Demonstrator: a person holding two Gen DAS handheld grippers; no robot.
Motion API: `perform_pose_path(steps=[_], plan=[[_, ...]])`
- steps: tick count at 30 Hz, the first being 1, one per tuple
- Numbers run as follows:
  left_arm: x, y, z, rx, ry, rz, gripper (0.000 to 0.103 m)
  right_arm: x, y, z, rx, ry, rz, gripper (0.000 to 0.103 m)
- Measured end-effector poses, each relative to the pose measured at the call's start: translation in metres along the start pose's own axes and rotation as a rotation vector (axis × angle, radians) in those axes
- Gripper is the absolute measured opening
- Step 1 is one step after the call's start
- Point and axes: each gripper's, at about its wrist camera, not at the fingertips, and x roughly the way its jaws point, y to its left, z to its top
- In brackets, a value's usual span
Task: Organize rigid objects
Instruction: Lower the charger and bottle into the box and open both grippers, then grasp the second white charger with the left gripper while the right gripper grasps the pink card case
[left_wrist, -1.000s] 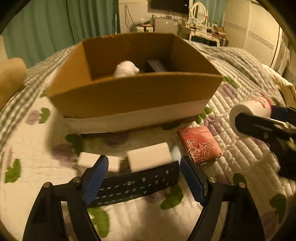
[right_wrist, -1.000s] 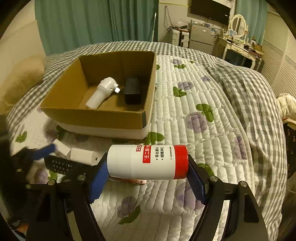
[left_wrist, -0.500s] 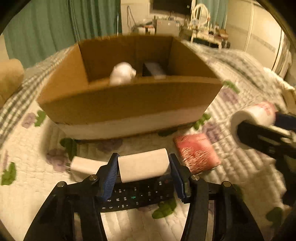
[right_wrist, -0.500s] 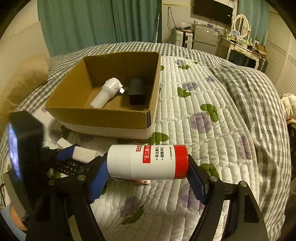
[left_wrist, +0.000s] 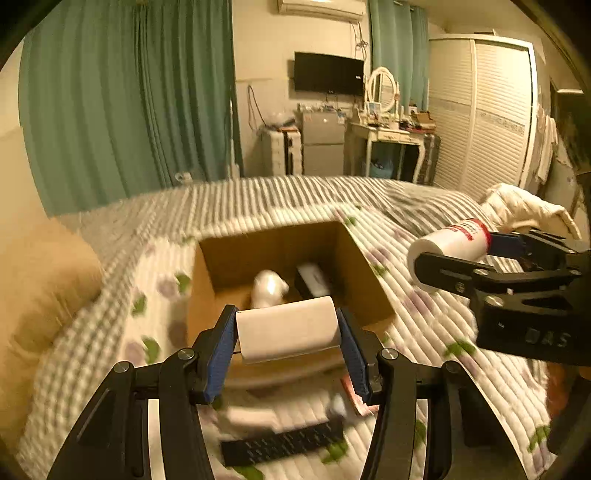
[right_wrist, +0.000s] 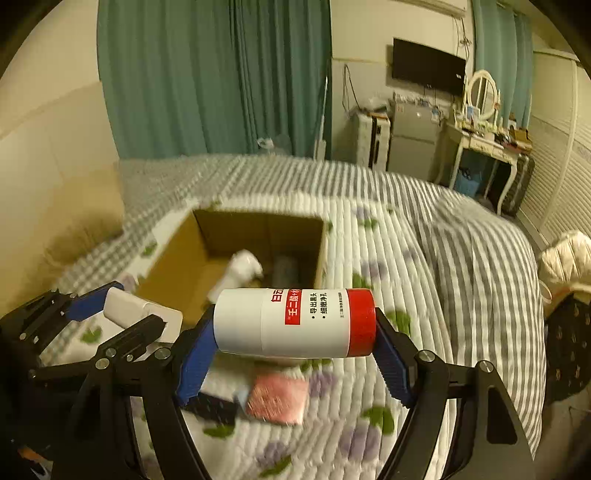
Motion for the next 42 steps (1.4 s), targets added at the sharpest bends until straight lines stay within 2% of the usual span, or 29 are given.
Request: perform_pose_path(steps=[4, 7, 14, 19, 22, 24, 30, 38, 40, 42], plan=[[0.02, 0.012, 0.014, 0.003, -0.004, 0.043, 0.054, 0.007, 0.009, 0.023, -0.001, -0.016, 0.018, 0.077], [0.037, 0.014, 0.009, -0.003, 0.029, 0.054, 0.054, 0.017, 0.014, 0.029, -0.012, -0.008, 0.017, 0.077], [0.076, 0.023, -0.012, -0.054, 0.099, 0.05, 0.054, 0.056, 0.014, 0.017, -0.008, 0.063, 0.02, 0.077], [0.09, 0.023, -0.014, -0.037, 0.122, 0.024, 0.055, 0.072, 0.007, 0.006, 0.006, 0.102, 0.022, 0.077], [0.087, 0.024, -0.01, -0.037, 0.088, 0.034, 0.059, 0.074, 0.004, 0.008, 0.018, 0.097, 0.033, 0.077], [0.083, 0.027, -0.003, -0.039, 0.077, 0.034, 0.071, 0.073, 0.004, 0.011, 0.015, 0.092, 0.03, 0.077], [0.074, 0.044, -0.005, -0.064, 0.092, 0.045, 0.071, 0.084, 0.007, 0.014, 0.016, 0.107, 0.031, 0.077], [0.047, 0.059, -0.024, -0.097, 0.081, 0.044, 0.071, 0.113, 0.018, -0.002, 0.012, 0.169, 0.042, 0.077], [0.04, 0.061, -0.028, -0.102, 0.079, 0.05, 0.072, 0.109, 0.017, -0.002, 0.013, 0.153, 0.028, 0.086], [0.034, 0.062, -0.032, -0.106, 0.074, 0.055, 0.078, 0.096, 0.016, 0.001, 0.01, 0.121, 0.019, 0.087]])
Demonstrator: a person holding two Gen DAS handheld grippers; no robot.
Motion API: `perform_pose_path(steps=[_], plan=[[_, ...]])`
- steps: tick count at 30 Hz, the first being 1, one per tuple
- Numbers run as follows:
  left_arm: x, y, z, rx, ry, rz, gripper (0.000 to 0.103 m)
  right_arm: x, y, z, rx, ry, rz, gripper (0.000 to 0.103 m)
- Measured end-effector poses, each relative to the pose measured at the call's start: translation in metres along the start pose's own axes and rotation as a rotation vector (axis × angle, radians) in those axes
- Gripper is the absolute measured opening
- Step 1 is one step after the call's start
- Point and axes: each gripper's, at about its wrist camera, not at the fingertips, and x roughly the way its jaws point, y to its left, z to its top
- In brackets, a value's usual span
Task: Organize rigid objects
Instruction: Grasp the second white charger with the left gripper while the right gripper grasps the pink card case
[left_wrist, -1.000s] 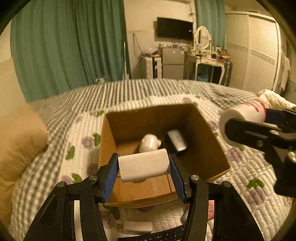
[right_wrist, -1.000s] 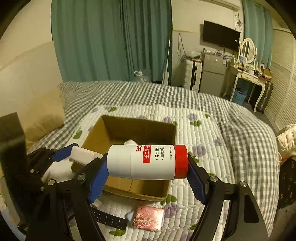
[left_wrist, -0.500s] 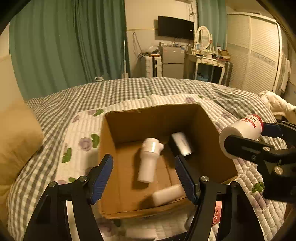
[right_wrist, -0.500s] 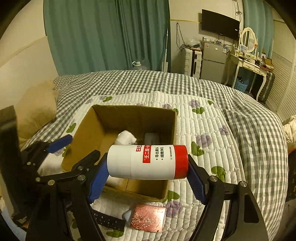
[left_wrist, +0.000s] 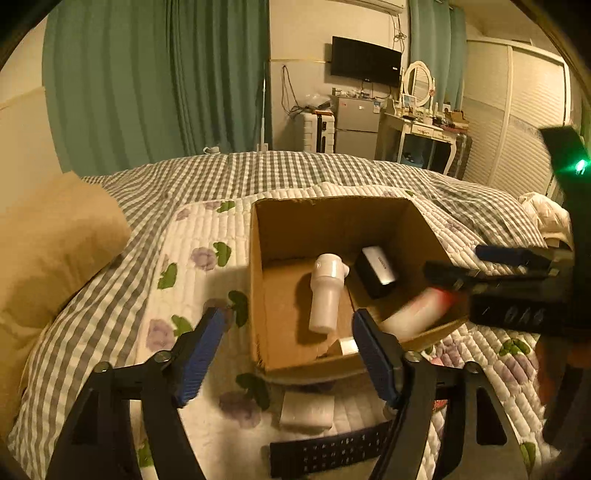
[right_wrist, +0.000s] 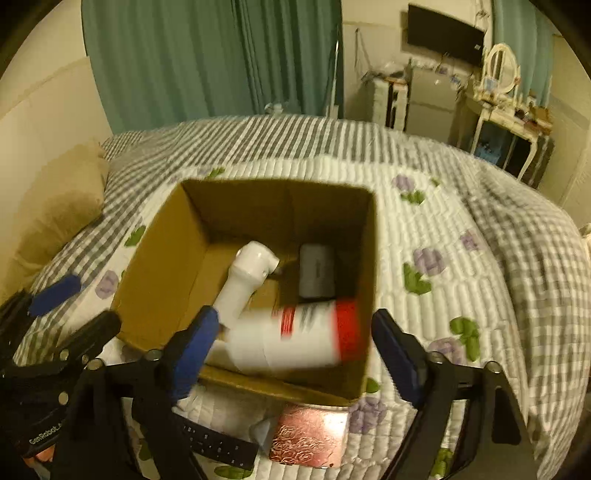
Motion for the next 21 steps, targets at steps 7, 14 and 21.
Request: perform_pose_path(steps=[7, 14, 21], plan=[[-0.014, 0.001, -0.022, 0.0, 0.014, 0.004, 0.079, -0.049, -0.005, -0.01, -0.004, -0.034, -0.051, 0.093], [-0.005, -0.016, -0.052, 0.056, 0.057, 0.0, 0.1, -0.05, -0.009, -0.048, -0.002, 0.034, -0.075, 0.099], [0.043, -0.032, -0.08, 0.098, 0.169, 0.011, 0.1, -0.001, -0.007, -0.087, 0.011, 0.157, -0.059, 0.1]])
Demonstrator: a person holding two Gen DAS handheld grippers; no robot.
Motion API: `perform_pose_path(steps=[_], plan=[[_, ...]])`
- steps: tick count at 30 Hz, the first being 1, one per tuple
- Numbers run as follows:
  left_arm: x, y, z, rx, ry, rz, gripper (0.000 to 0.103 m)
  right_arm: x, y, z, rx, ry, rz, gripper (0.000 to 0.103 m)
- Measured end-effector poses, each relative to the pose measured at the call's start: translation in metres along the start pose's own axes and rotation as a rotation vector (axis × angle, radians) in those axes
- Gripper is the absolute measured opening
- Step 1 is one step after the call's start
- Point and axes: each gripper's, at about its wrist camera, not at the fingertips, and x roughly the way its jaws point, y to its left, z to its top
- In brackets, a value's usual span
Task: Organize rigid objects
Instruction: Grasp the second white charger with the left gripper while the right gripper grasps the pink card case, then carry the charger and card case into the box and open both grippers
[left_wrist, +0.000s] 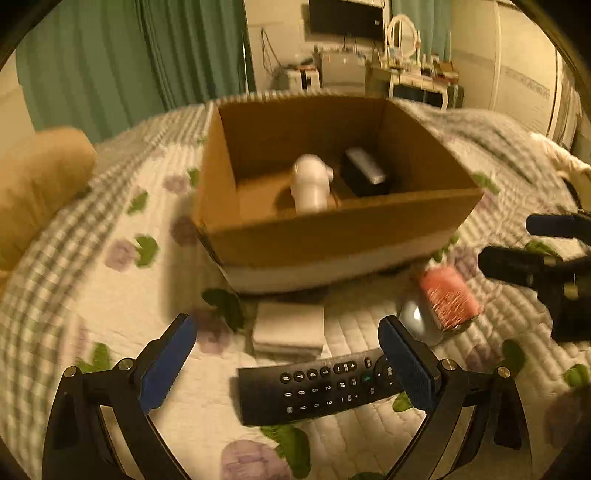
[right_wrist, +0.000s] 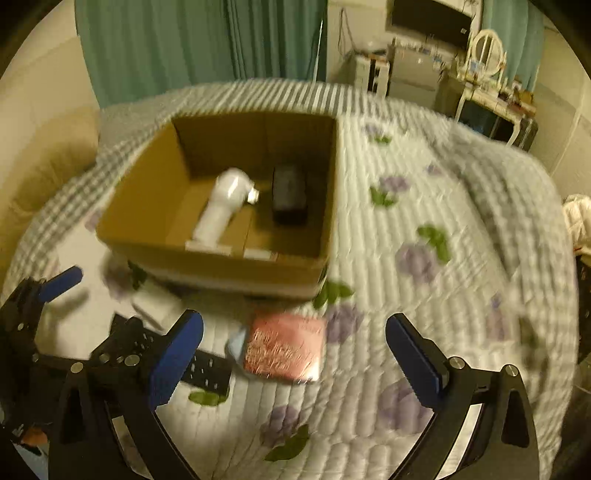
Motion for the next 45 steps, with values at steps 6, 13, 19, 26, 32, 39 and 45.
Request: perform_pose_path(steps=[6, 13, 19, 26, 32, 39, 45], plan=[[0.025, 0.002, -0.001, -0.027, 0.069, 0.037, 0.098, 0.035, -0.008, -0.021, 0.05, 0.07, 0.012, 0.1], [0.052, 0.008, 0.006, -0.079, 0.131, 0.011, 0.079, 0.036, -0.012, -0.029, 0.068, 0.061, 0.032, 0.1], [0.053, 0.007, 0.003, -0.067, 0.126, 0.008, 0.07, 0.049, -0.006, -0.027, 0.047, 0.114, 0.021, 0.1], [0.012, 0.01, -0.003, -0.097, 0.026, -0.006, 0.07, 0.07, -0.001, -0.021, 0.052, 0.173, 0.047, 0.1], [-0.003, 0.004, -0.006, -0.112, 0.007, -0.004, 0.07, 0.099, 0.001, -0.015, 0.075, 0.254, 0.065, 0.099], [-0.001, 0.009, -0.009, -0.116, 0.014, -0.012, 0.07, 0.092, -0.001, -0.013, 0.103, 0.208, 0.13, 0.071], [-0.003, 0.008, -0.01, -0.113, 0.01, -0.014, 0.07, 0.065, 0.007, -0.016, 0.068, 0.123, 0.099, 0.071]])
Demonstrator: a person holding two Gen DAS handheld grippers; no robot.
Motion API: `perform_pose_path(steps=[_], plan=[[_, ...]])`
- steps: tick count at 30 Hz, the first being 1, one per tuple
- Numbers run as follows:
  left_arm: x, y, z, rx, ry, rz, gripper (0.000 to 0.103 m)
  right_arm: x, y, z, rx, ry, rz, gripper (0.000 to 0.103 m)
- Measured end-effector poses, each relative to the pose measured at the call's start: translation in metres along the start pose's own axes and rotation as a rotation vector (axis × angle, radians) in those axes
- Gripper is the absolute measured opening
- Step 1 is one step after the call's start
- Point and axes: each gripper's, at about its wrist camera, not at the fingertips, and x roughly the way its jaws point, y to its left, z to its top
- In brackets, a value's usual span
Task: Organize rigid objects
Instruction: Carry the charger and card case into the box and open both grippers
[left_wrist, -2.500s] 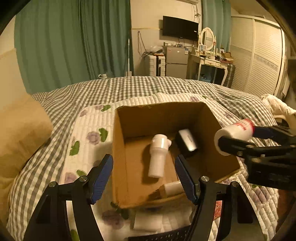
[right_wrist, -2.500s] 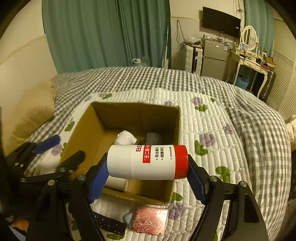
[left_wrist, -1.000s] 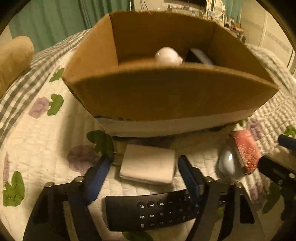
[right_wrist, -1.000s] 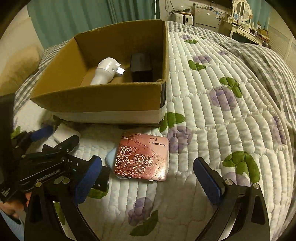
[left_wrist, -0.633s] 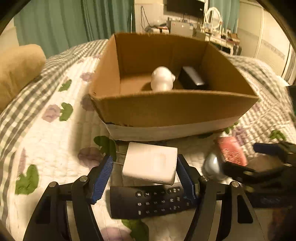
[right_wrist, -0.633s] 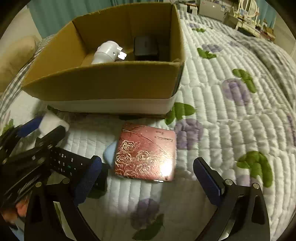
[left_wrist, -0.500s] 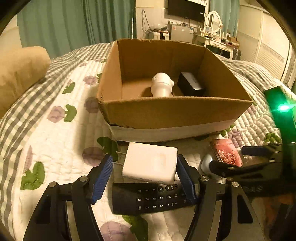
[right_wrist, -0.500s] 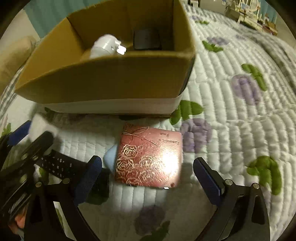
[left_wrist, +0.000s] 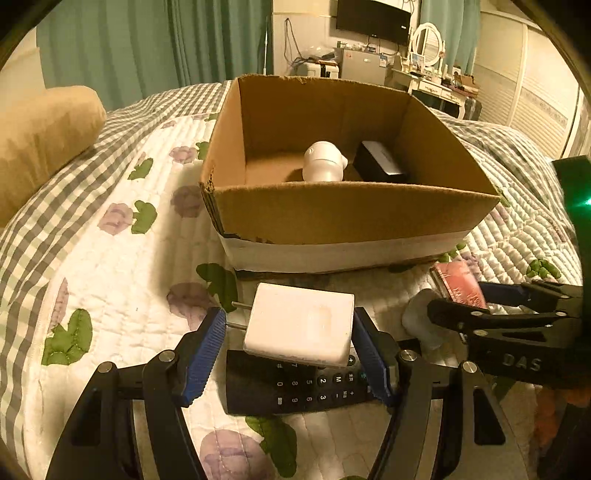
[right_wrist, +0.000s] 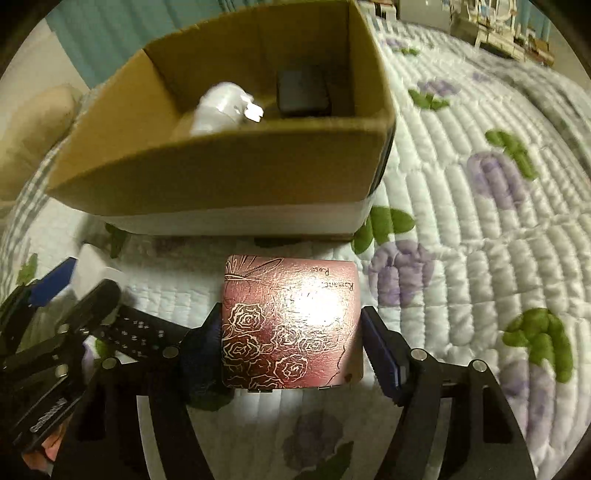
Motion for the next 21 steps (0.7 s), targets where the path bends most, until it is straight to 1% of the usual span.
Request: perform_pose_path(steps=[5, 9, 11, 13, 15, 18, 21], plan=[[-0.018, -0.001, 0.001, 0.001, -0.032, -0.011, 0.07, -0.031, 0.013, -0.009, -0.064, -0.051, -0.027, 0.071], [-0.042, -0.003, 0.009, 0.004, -0.079, -0.021, 0.07, -0.069, 0.019, -0.002, -0.089, -0.118, -0.012, 0.07], [-0.056, -0.002, 0.018, -0.006, -0.111, -0.039, 0.069, -0.089, 0.017, 0.005, -0.101, -0.166, -0.013, 0.07], [-0.066, -0.002, 0.032, -0.011, -0.137, -0.065, 0.055, -0.11, 0.022, 0.019, -0.118, -0.219, -0.01, 0.07], [-0.068, -0.001, 0.047, -0.025, -0.151, -0.054, 0.055, -0.127, 0.031, 0.028, -0.131, -0.257, -0.011, 0.07], [-0.066, -0.002, 0.067, -0.018, -0.173, -0.091, 0.055, -0.142, 0.034, 0.051, -0.129, -0.309, -0.016, 0.07], [-0.057, -0.004, 0.089, 0.01, -0.183, -0.074, 0.054, -0.145, 0.033, 0.069, -0.12, -0.321, 0.0, 0.07]])
